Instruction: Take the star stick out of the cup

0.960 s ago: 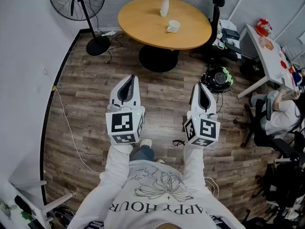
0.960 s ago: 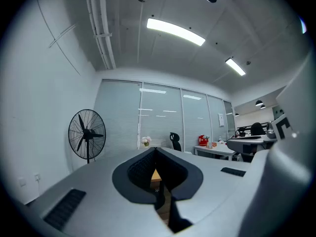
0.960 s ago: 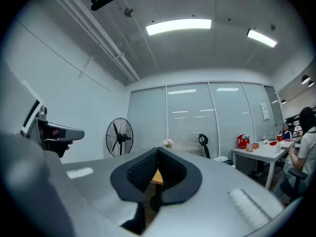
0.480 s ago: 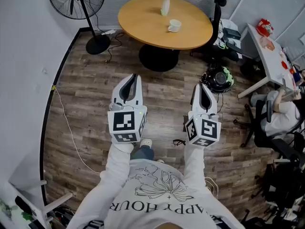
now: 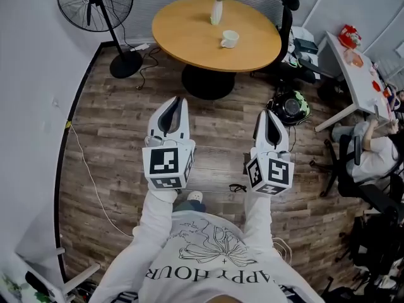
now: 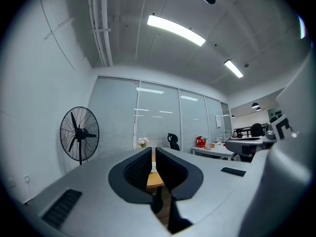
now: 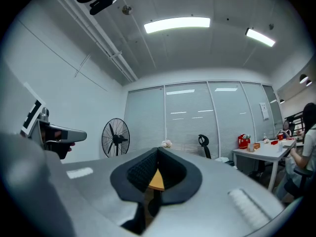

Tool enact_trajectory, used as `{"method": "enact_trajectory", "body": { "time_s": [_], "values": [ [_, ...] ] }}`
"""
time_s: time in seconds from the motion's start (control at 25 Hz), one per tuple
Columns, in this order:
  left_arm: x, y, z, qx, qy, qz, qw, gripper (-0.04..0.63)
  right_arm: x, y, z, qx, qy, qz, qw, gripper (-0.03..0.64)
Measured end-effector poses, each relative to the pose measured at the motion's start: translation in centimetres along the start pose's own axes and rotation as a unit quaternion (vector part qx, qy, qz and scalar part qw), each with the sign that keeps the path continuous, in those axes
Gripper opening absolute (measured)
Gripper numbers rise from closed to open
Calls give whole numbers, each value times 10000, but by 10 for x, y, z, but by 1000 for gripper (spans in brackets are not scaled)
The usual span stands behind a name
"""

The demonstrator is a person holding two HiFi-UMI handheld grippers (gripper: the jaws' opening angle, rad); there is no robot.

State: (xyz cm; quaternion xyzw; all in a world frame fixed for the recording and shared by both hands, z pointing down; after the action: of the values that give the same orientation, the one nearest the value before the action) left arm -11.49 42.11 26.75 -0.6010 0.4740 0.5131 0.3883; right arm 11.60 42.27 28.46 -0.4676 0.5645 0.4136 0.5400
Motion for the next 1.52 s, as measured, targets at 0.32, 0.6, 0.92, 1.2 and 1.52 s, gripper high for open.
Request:
{"method": "enact_trajectory", "body": {
  "time_s": [0.32,0.6,0.92,1.2,1.52],
  "values": [
    [-2,18,-29,-211,115,-50,9997,19,-6,10,-28,-166,80,-84,9998,9],
    [-6,23,-46,-298,205,-24,9993,51,-13,8,-44,-174,239,-108,9995,9],
    [-10,32,-86,-204,279,91,9994,55,-15,-11,-85,-120,284,-67,9995,9],
    [-7,38,-144,-78,348,206,9992,55,-13,-32,-146,54,250,-81,9996,9],
    [11,33,-227,-22,332,194,9993,66,1,-71,-227,249,182,-51,9995,9]
  ]
}}
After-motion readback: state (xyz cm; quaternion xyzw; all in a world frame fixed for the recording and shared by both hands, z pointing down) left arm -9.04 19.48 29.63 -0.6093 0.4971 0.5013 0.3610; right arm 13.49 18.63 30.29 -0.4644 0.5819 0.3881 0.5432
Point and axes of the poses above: the fingertips, and each gripper's own axes: z backward along the fingers, y to its left, x out of its top, the point moved 4 cm from there along z, backward along the fingers, and after that the axes turned 9 degrees about y, right-handed, at the moved point
